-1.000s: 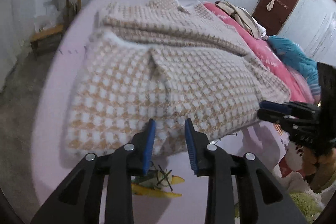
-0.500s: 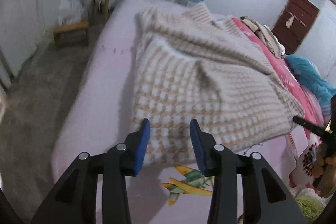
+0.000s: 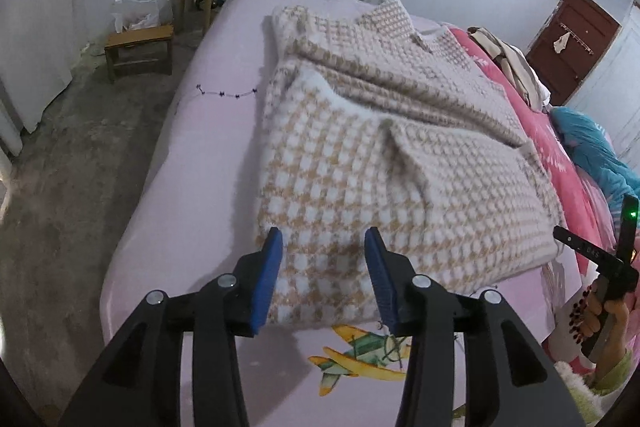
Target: Fold large clothes
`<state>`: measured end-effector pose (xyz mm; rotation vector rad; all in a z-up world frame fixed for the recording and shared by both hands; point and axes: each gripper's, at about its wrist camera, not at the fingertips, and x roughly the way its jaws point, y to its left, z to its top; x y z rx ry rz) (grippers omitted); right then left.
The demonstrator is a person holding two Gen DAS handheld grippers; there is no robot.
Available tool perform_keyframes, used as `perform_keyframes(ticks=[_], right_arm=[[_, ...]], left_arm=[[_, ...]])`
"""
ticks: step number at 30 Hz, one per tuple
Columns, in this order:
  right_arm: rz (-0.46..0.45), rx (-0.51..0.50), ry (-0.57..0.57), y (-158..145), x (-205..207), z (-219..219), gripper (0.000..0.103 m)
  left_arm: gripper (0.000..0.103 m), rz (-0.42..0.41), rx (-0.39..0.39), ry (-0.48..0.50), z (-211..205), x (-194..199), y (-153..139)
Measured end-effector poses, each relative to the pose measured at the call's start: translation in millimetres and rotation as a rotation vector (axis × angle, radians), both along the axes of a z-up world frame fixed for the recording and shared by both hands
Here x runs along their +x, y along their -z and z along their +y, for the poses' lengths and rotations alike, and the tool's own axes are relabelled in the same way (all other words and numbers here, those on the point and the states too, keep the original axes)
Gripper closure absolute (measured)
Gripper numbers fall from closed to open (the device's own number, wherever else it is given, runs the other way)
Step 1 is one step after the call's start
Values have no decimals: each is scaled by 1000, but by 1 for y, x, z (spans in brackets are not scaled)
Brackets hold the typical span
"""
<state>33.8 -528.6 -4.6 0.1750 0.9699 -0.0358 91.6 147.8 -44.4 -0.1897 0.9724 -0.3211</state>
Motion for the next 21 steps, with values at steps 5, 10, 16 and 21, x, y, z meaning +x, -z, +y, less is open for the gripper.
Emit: perform_keyframes(ticks=[5,10,16,21], right_arm=[[-53,-15,-4,-9,6,10,52],[7,6,17,9,21,8,52],[-64,63,-8,-28,25,18,36],[-111,70,-91,-47,36,46,22]], left_arm=[[59,-13,0,-23,3,2,-6],[59,14,38,-27,-5,10,-5],[52,-30,69,-37,-19,15,-31],[38,-43,143,27,-62,31,-41]])
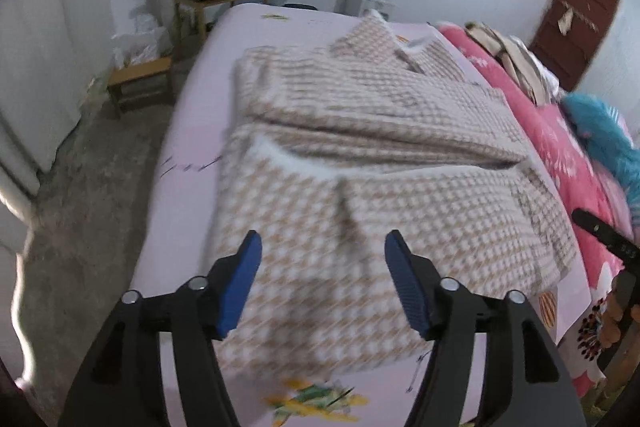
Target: Fold large clothes
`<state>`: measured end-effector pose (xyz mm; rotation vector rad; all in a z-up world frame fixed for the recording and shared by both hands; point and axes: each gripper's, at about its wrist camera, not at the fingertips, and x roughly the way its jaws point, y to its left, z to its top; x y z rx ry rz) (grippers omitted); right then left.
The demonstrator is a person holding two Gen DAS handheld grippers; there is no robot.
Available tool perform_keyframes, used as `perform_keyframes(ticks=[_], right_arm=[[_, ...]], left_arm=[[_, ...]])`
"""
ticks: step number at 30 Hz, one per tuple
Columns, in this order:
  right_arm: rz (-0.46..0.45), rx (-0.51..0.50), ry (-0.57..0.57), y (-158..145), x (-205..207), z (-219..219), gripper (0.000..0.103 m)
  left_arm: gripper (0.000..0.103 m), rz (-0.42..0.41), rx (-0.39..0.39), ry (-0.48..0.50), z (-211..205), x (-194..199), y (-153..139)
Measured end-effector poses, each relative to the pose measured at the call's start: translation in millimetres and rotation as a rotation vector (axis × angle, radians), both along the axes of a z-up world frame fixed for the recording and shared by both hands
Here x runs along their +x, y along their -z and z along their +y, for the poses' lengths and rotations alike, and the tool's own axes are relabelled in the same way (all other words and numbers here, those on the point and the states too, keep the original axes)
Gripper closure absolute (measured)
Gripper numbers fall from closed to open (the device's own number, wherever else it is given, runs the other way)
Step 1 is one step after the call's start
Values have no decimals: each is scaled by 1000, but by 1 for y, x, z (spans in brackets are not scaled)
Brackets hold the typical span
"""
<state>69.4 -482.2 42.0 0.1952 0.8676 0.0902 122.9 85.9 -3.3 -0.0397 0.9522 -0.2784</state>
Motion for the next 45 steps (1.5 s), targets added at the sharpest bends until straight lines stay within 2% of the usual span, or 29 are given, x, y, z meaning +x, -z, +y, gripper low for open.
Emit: perform_keyframes(ticks=[3,6,14,20,26,39,45], right_arm=[[7,9,-44,4,15,16,19],[41,6,-65,13,34,26,19],[122,1,-62,33,60,34,19],[171,-56,-56,54,73,38,19],[186,-49,-55,66,77,34,8],[215,-16,-67,68,78,27,8],[231,-2,-77,68,80,25,8]], left_arm=[[30,17,102,27,-32,14,6],[27,36,186,39,-53,26,16],[23,83,247,25,-65,40,35],[18,105,244,12,-63,45,42],[14,106,253,11,-63,47,44],[6,114,259,-9,-62,48,51],[6,114,258,-10,-61,49,52]])
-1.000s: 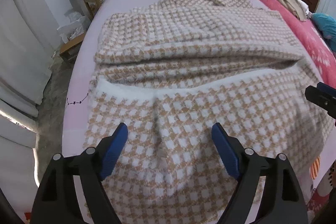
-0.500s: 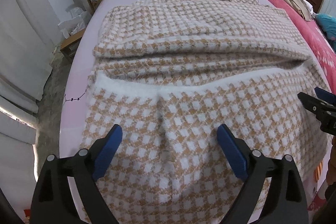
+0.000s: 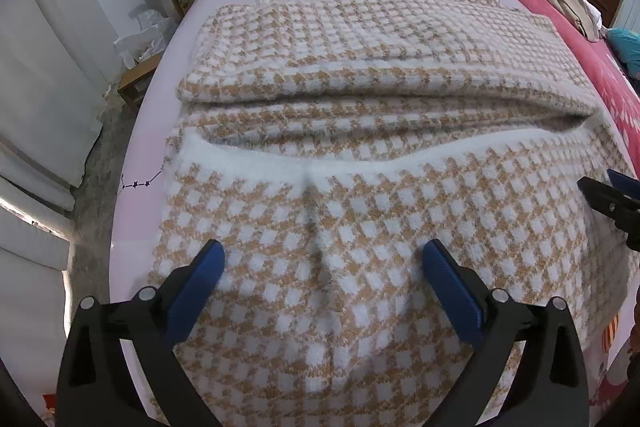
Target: Fold large clothes
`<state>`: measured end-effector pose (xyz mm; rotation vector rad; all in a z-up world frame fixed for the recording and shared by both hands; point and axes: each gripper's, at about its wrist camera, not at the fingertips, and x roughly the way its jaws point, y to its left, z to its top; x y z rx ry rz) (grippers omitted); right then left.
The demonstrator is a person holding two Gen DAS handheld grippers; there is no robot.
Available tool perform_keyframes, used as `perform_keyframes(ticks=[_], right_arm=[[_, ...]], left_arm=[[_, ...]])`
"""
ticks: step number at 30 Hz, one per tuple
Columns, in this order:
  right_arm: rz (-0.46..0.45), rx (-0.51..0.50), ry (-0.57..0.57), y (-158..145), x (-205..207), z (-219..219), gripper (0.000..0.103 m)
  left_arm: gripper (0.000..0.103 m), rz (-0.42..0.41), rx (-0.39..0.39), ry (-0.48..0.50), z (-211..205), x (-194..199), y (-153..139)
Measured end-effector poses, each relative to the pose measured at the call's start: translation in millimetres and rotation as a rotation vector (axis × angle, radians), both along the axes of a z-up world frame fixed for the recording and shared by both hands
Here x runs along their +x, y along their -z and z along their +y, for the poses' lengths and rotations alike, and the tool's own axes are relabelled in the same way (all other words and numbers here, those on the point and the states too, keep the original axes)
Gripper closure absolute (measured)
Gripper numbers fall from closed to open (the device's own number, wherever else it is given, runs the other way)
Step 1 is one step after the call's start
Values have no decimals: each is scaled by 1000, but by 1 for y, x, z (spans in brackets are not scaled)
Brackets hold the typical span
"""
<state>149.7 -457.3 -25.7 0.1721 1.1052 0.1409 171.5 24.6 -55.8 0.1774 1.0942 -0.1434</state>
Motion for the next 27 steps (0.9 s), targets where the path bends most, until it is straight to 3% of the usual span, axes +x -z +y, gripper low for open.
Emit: perform_keyframes(ticks=[27], right_arm=[[40,-5,22,0,7,1,8]], left_arm=[[4,2,-53,-5,7,0,4]])
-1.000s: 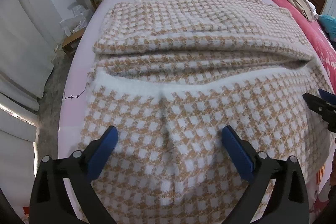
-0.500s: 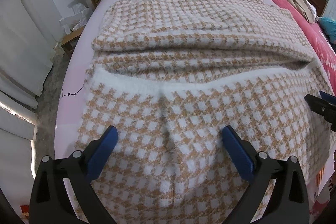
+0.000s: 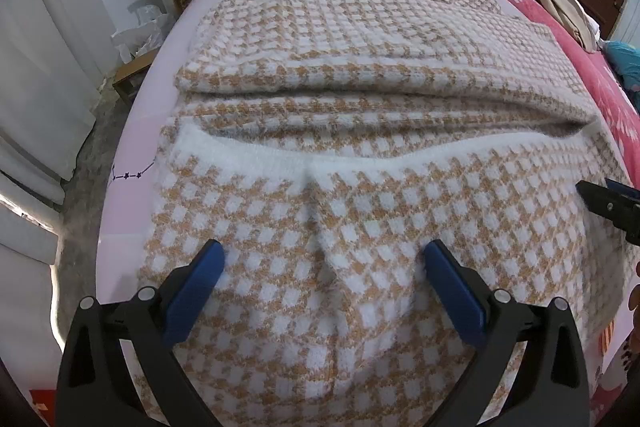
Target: Fold large clothes
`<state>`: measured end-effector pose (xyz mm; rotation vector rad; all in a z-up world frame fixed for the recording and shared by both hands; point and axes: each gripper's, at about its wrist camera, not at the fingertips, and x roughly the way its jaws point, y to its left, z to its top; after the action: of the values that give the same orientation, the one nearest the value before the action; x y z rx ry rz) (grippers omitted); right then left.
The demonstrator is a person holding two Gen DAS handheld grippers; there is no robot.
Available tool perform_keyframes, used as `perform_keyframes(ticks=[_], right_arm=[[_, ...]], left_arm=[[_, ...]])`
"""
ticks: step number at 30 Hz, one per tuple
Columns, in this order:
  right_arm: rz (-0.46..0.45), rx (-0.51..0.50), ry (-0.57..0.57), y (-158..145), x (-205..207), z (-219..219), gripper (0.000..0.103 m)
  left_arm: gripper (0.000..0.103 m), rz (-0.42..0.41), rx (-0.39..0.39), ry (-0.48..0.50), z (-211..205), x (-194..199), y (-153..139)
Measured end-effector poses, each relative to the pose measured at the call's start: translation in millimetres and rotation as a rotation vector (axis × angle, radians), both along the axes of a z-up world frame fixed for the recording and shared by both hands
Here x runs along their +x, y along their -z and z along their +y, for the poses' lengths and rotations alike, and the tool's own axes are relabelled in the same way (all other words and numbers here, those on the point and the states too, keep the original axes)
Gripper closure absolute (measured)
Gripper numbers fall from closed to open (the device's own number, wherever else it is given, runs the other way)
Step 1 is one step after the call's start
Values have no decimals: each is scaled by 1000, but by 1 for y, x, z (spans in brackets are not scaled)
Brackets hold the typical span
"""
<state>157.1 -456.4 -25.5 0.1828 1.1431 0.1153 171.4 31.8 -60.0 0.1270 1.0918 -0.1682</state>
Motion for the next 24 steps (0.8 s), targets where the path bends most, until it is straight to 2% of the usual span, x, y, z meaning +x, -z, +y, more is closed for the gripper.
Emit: perform_keyframes(ticks=[9,15,20,24], right_arm=[[-18,22,-10,1,-4,-3,8],[-32,109,-33,-2,-8,-19,8],[-38,86,-92,-17,-14,-17,8],[-131,92,-174,-61,-20,-14,8]], left_arm=[[4,0,-3,16,1,0,0],[4,-1,-7,26,2,-1,-7],[4,-132,-2,79,7,-12,-44],[4,-261,-48,125,14,-3,-93]])
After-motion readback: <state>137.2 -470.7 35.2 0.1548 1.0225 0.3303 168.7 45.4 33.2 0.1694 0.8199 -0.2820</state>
